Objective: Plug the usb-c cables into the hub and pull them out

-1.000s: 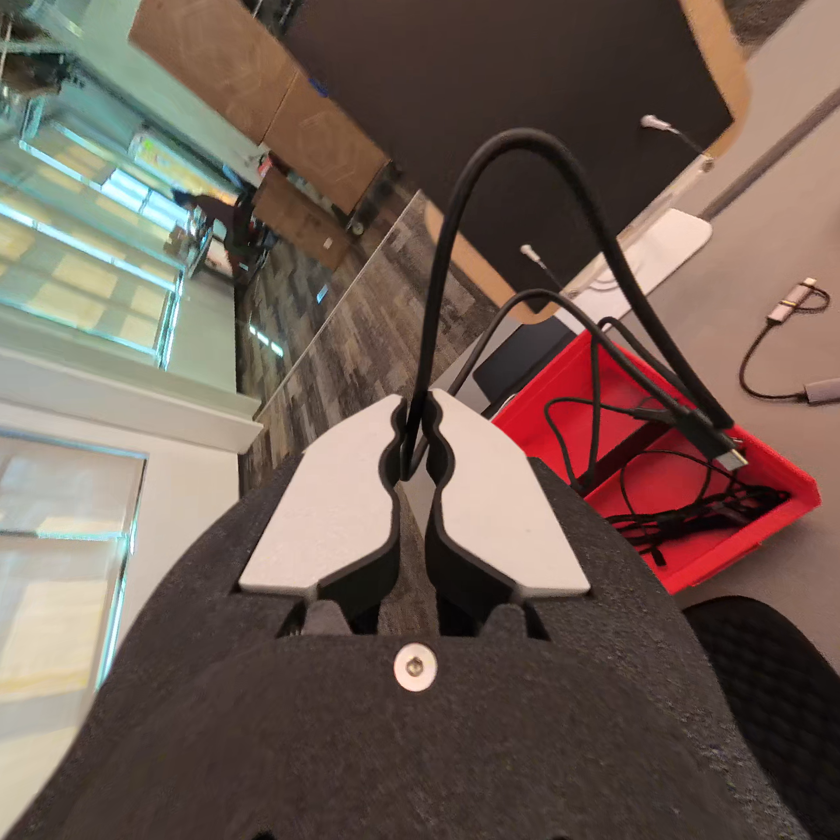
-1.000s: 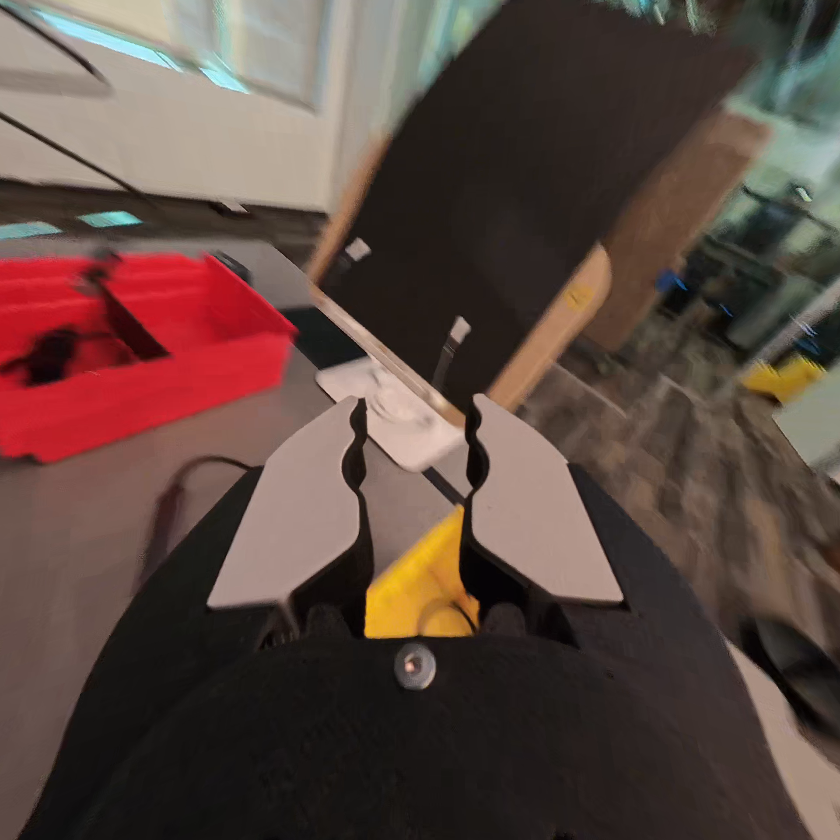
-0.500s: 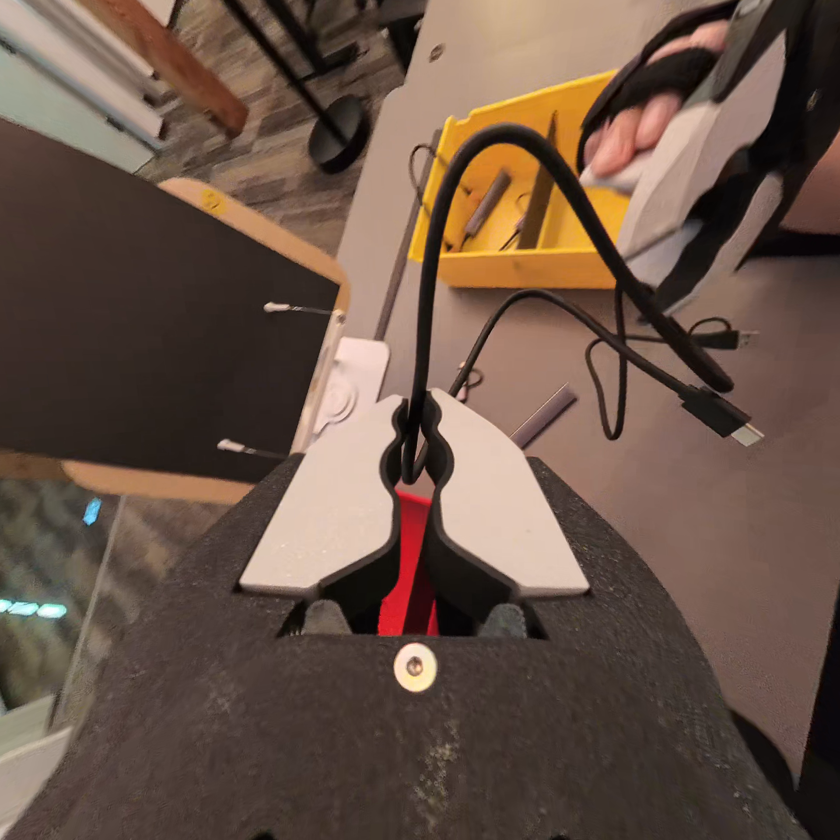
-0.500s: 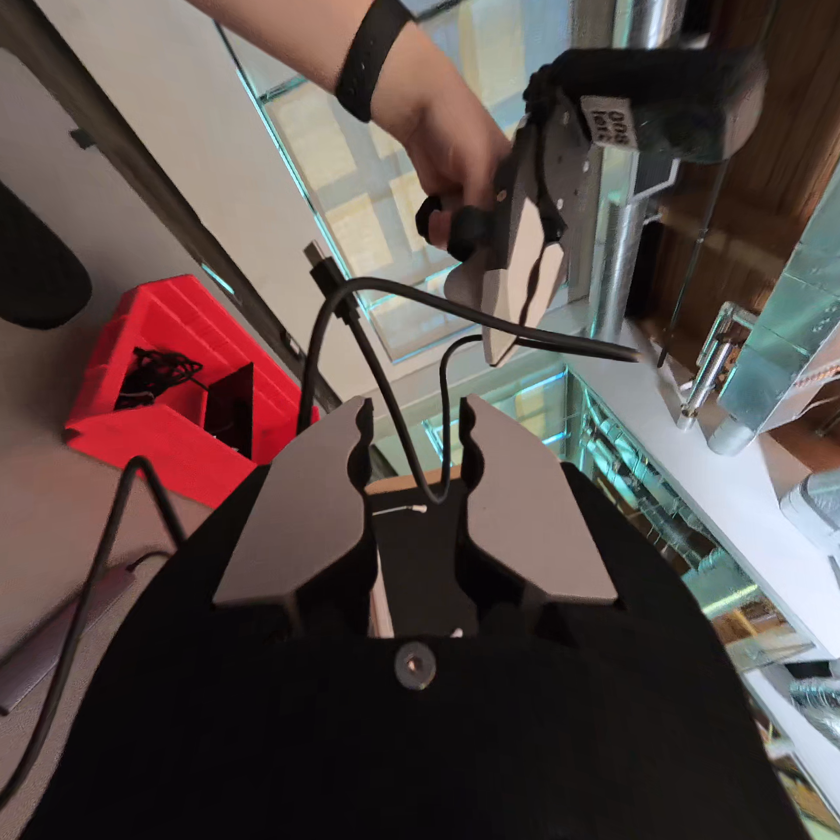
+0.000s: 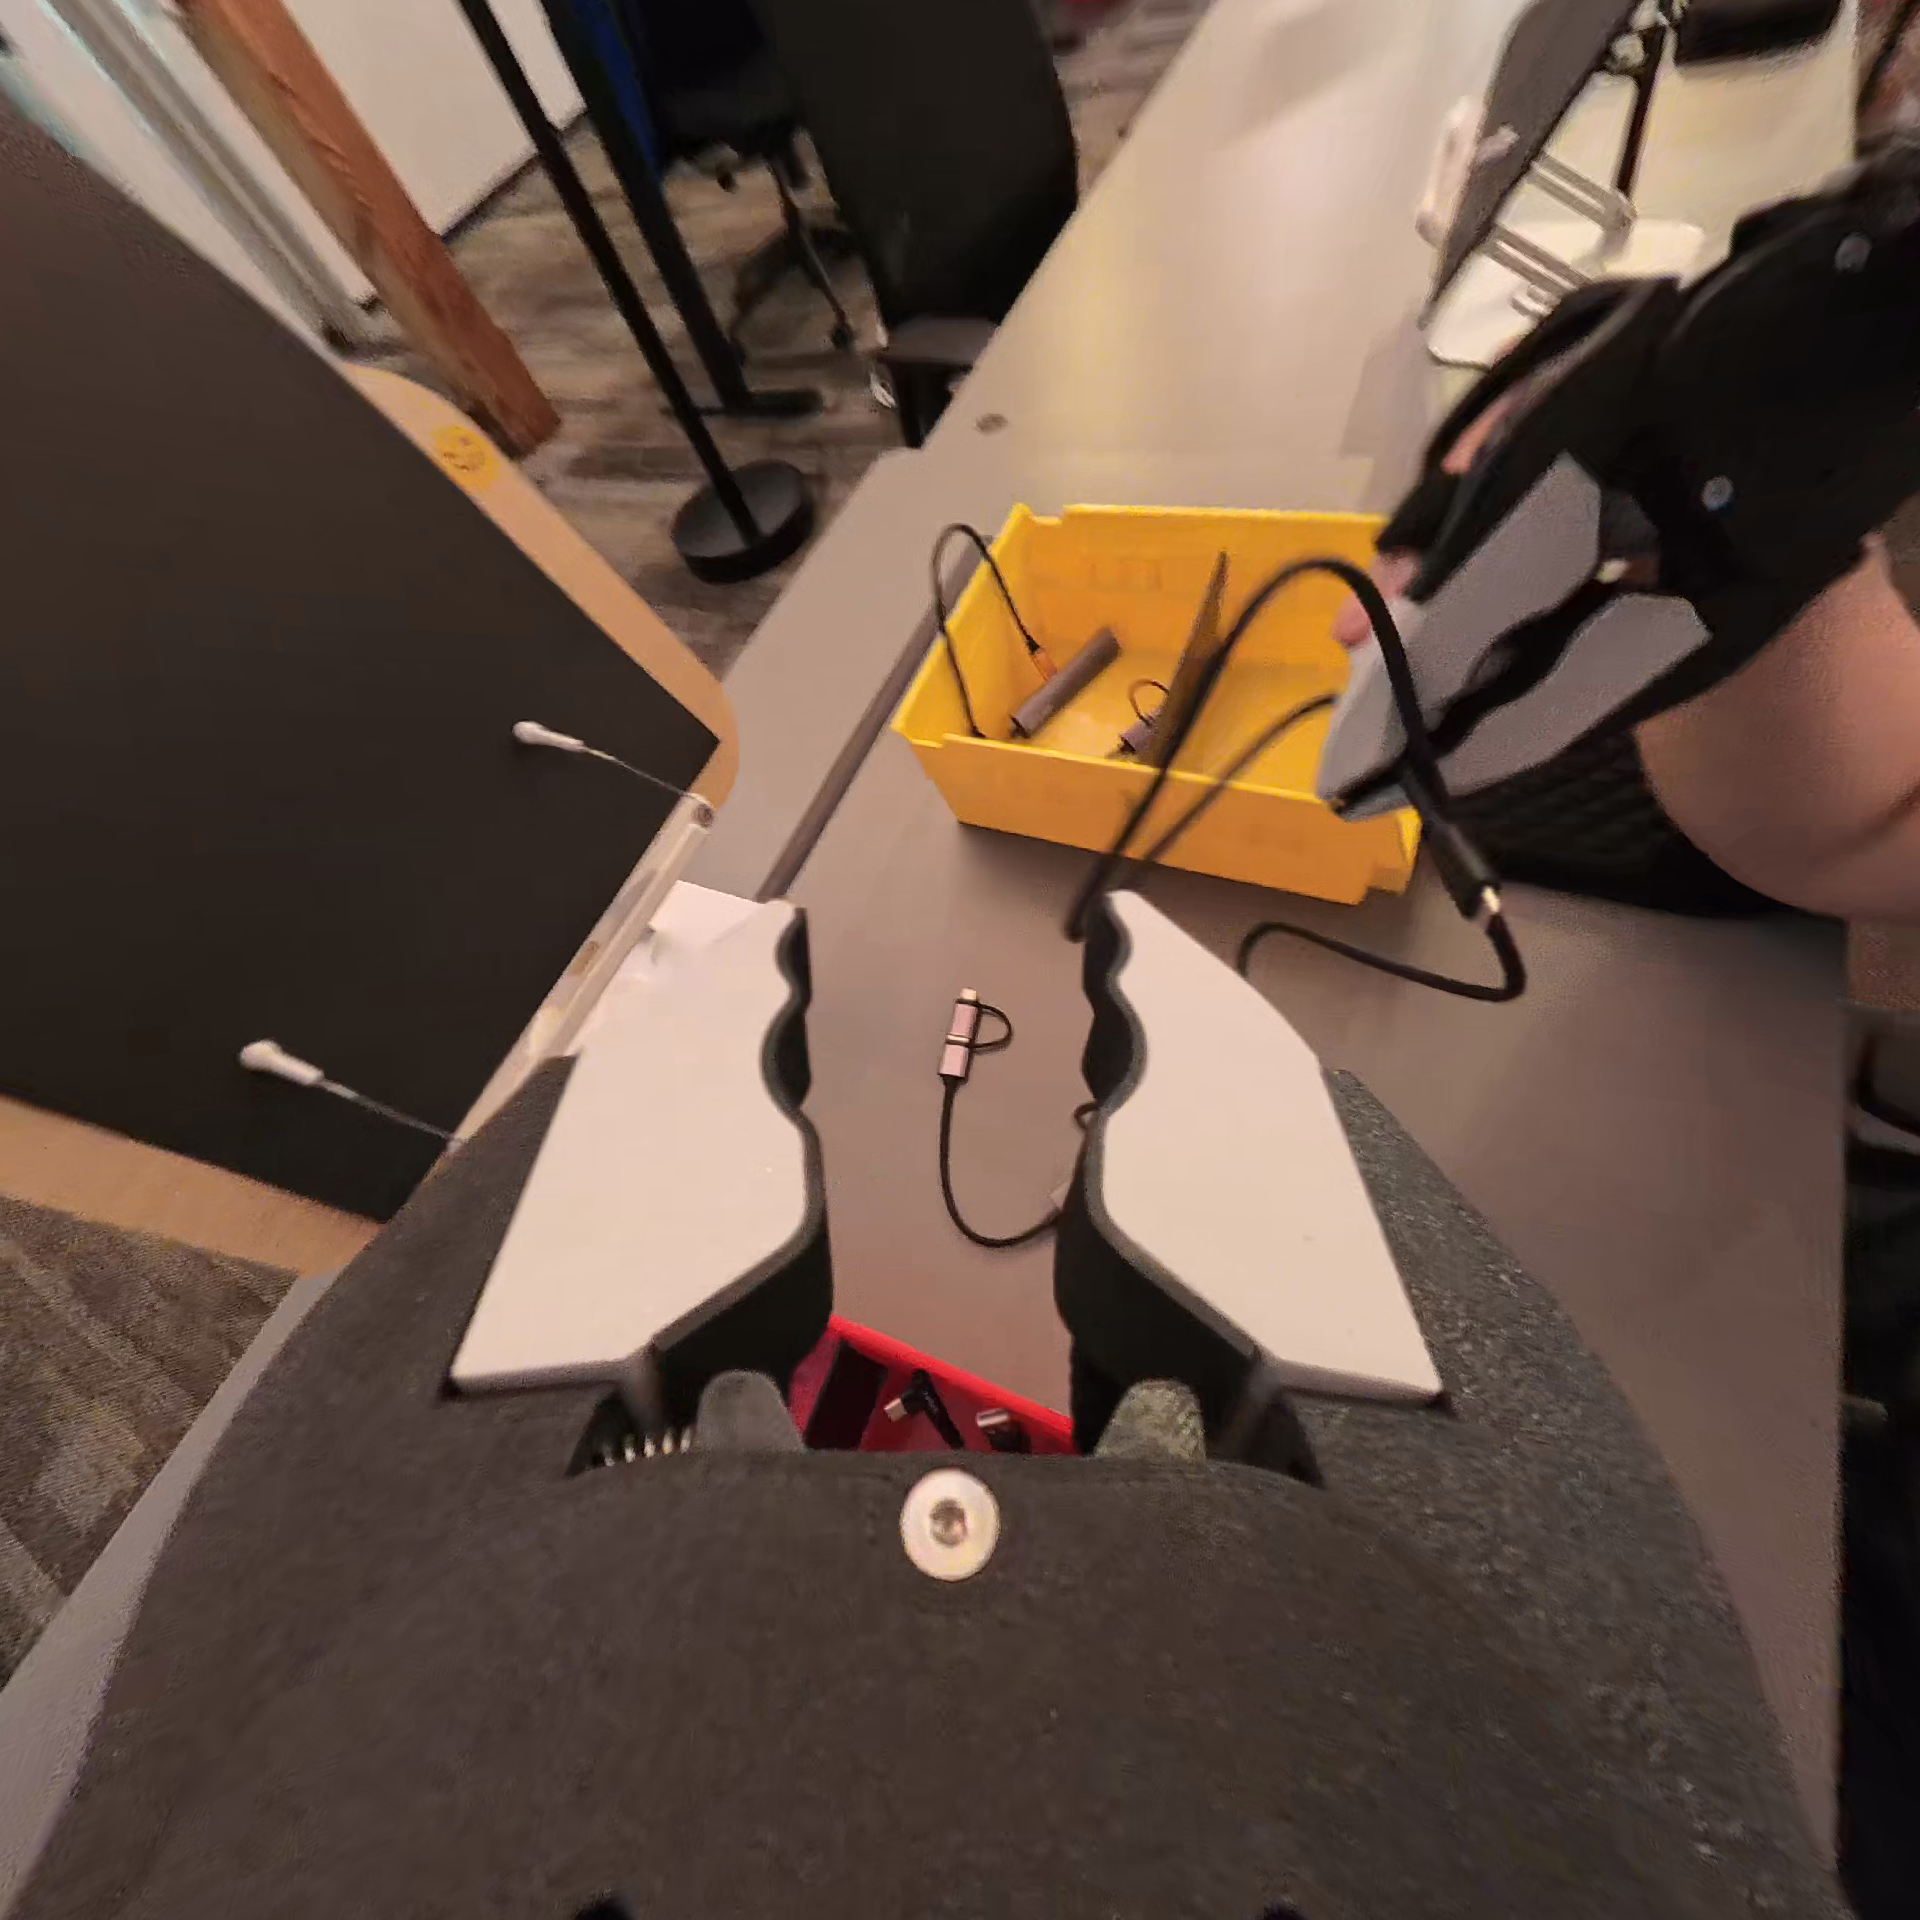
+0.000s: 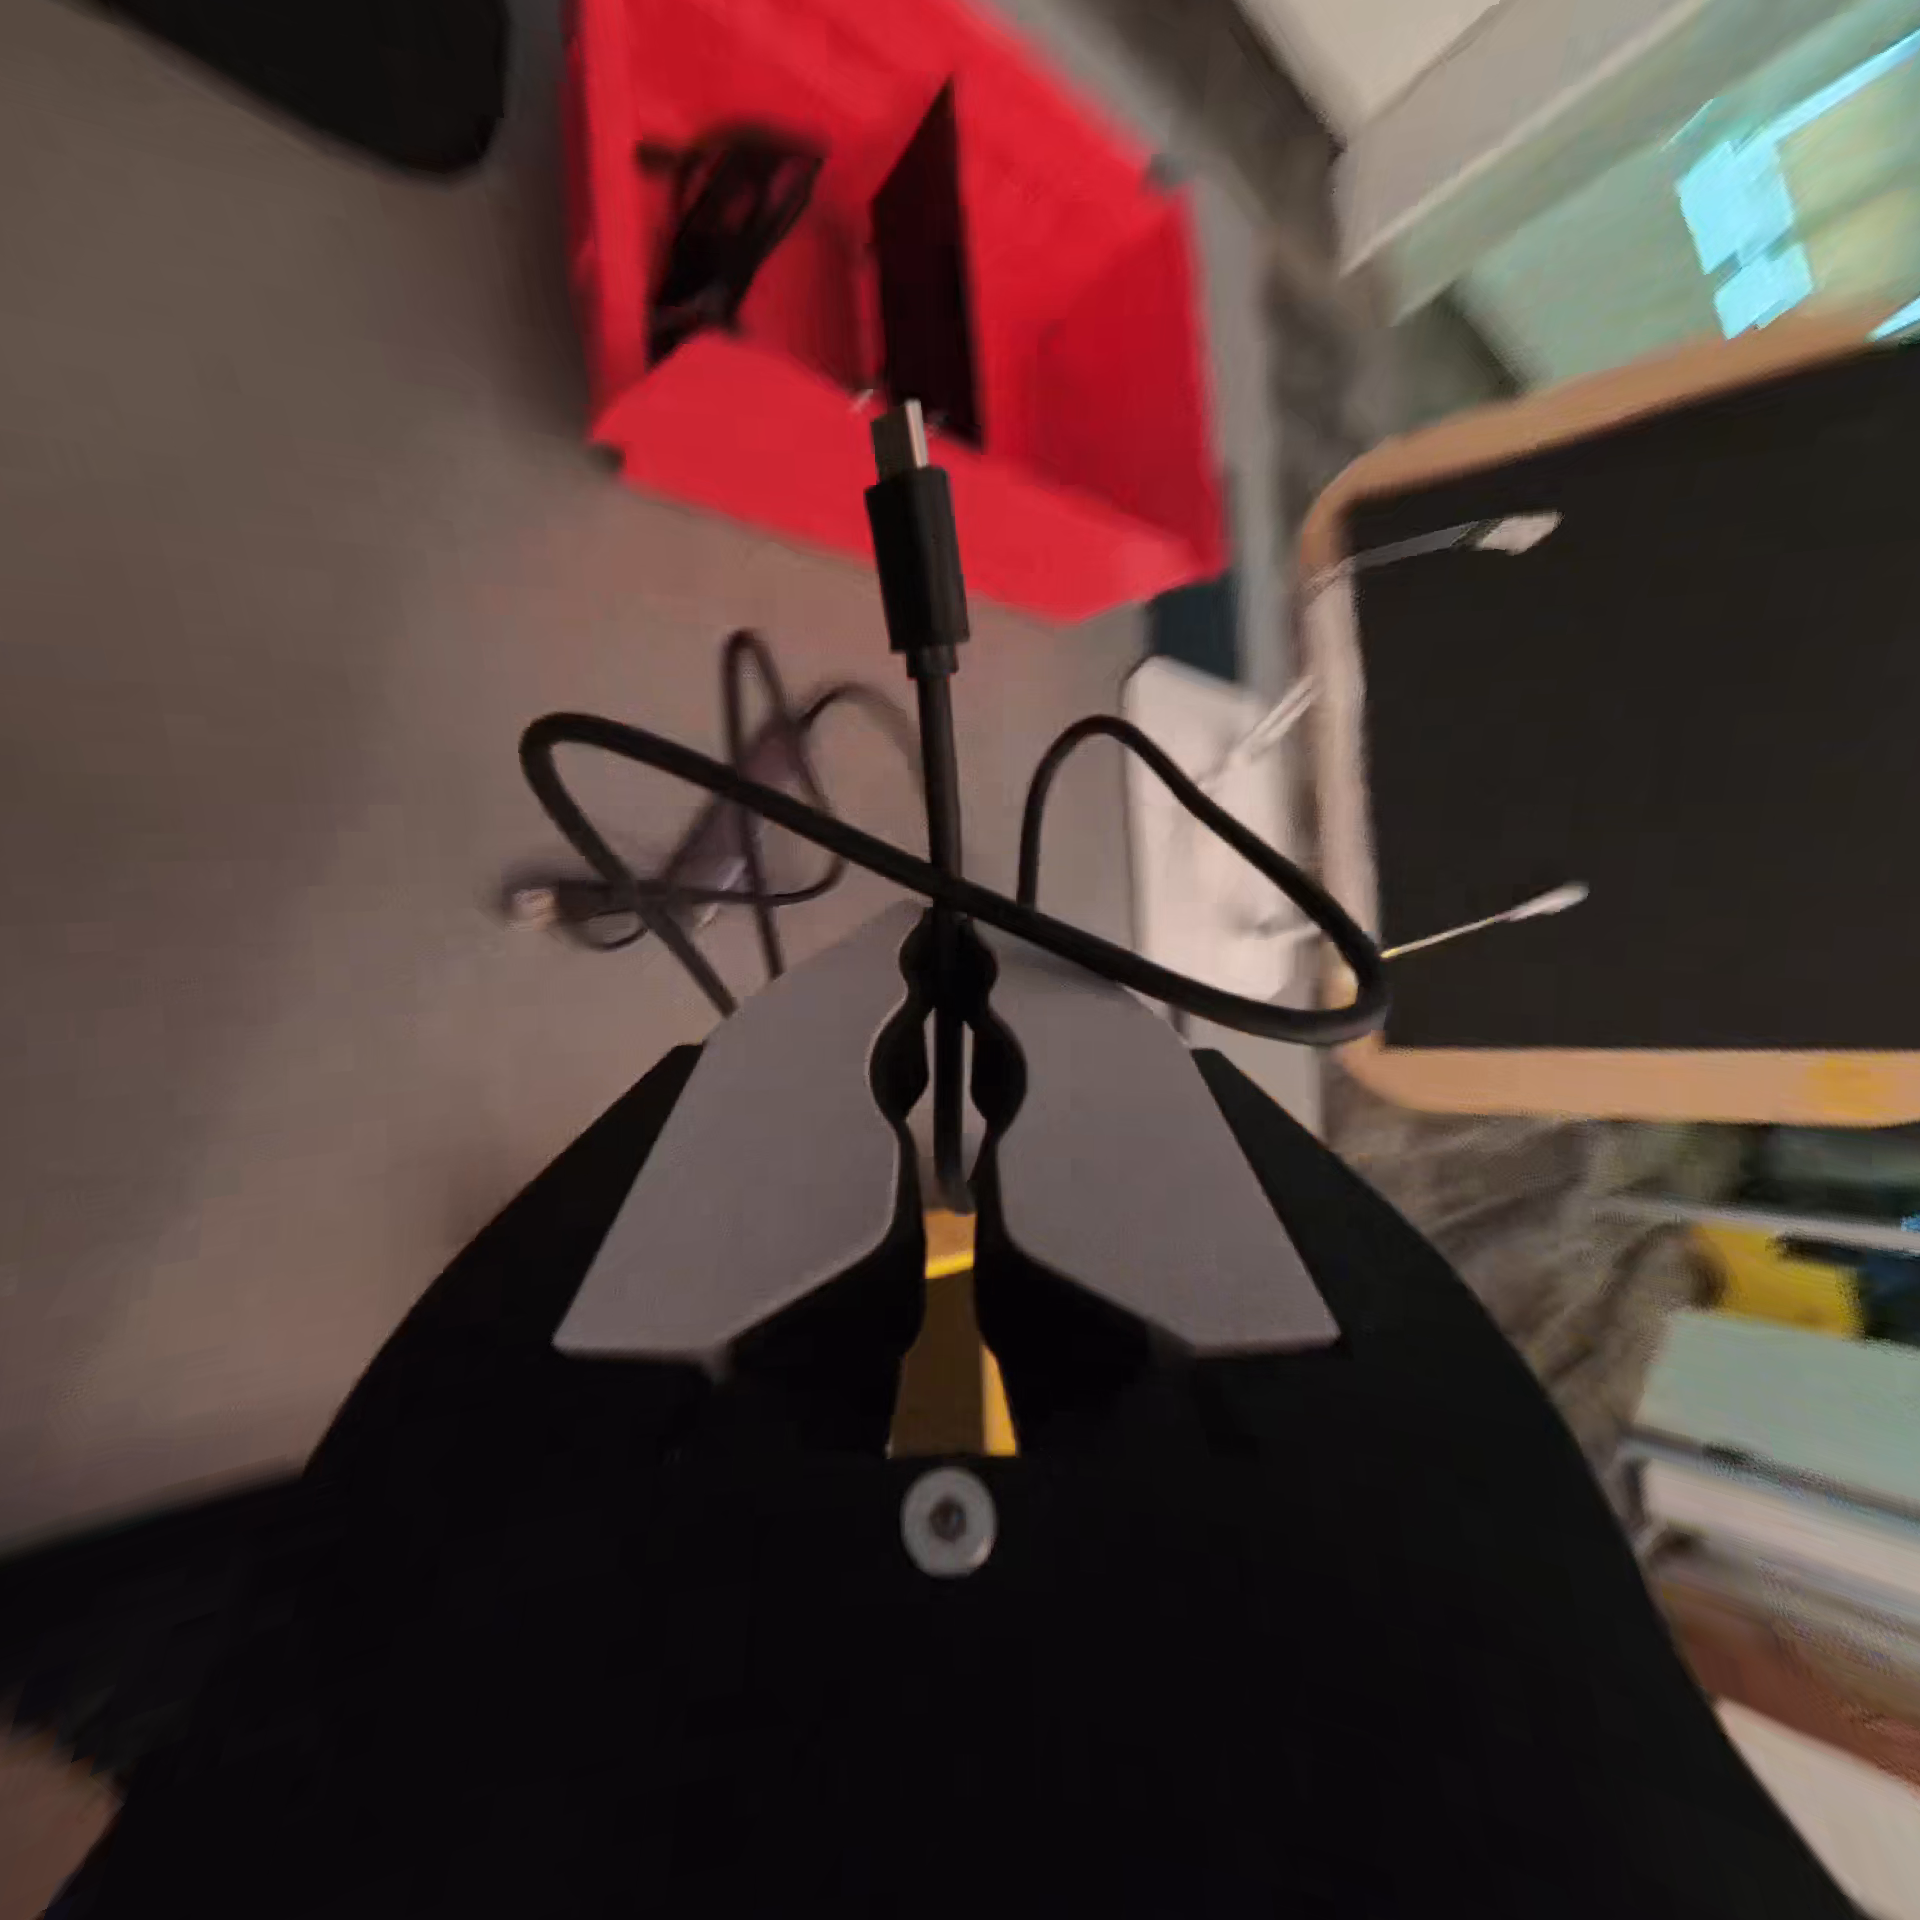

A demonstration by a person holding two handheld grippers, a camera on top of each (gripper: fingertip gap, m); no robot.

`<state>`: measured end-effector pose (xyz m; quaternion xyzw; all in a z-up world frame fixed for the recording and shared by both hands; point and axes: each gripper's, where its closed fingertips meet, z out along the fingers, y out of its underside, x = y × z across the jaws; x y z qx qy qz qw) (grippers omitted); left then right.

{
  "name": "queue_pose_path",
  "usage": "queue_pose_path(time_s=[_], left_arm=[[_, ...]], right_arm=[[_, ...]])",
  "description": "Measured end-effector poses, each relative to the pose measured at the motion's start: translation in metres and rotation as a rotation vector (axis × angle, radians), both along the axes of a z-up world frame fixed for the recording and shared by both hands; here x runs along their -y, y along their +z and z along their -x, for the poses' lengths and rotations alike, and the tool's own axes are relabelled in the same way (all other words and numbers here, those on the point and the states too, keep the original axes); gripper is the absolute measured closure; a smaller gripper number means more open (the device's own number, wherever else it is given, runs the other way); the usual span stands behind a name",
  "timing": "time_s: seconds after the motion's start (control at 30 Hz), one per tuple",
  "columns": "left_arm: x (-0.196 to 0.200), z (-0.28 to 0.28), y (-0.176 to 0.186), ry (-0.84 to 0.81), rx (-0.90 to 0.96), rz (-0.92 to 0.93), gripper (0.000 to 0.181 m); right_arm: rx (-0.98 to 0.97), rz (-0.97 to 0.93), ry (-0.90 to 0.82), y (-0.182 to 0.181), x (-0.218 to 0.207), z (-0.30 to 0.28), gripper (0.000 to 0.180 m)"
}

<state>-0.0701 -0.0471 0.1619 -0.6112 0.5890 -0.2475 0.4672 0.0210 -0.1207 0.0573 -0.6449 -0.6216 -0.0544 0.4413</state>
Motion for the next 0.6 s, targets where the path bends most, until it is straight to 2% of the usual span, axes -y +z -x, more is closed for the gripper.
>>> queue_pose_path(time_s=[0.1,0.17,0.23,0.33,0.4,0.5,0.6], left_arm=[[0.020,0.001,-0.009,-0.042,0.042,0.057,0.146],[0.039,-0.003,-0.028,-0.063,0.010,0.112,0.146],[0.058,-0.009,-0.052,-0.090,-0.025,0.099,0.146],[0.071,-0.017,-0.096,-0.051,-0.088,0.067,0.146],[0.070,-0.020,-0.121,-0.007,-0.126,0.069,0.144],[0.066,-0.024,-0.137,0.021,-0.073,0.131,0.145],[0.066,-0.027,-0.140,-0.020,0.011,0.248,0.147]], right_arm=[[0.099,0.237,-0.060,-0.038,0.012,-0.002,0.178],[0.151,0.393,-0.063,-0.062,0.021,0.001,0.177],[0.167,0.453,-0.066,-0.074,0.019,0.004,0.177],[0.115,0.451,-0.036,-0.074,0.010,0.014,0.177],[0.095,0.382,-0.021,-0.067,0.003,0.016,0.177],[0.113,0.309,-0.038,-0.063,-0.005,0.012,0.177],[0.107,0.231,-0.043,-0.057,-0.016,0.012,0.177]])
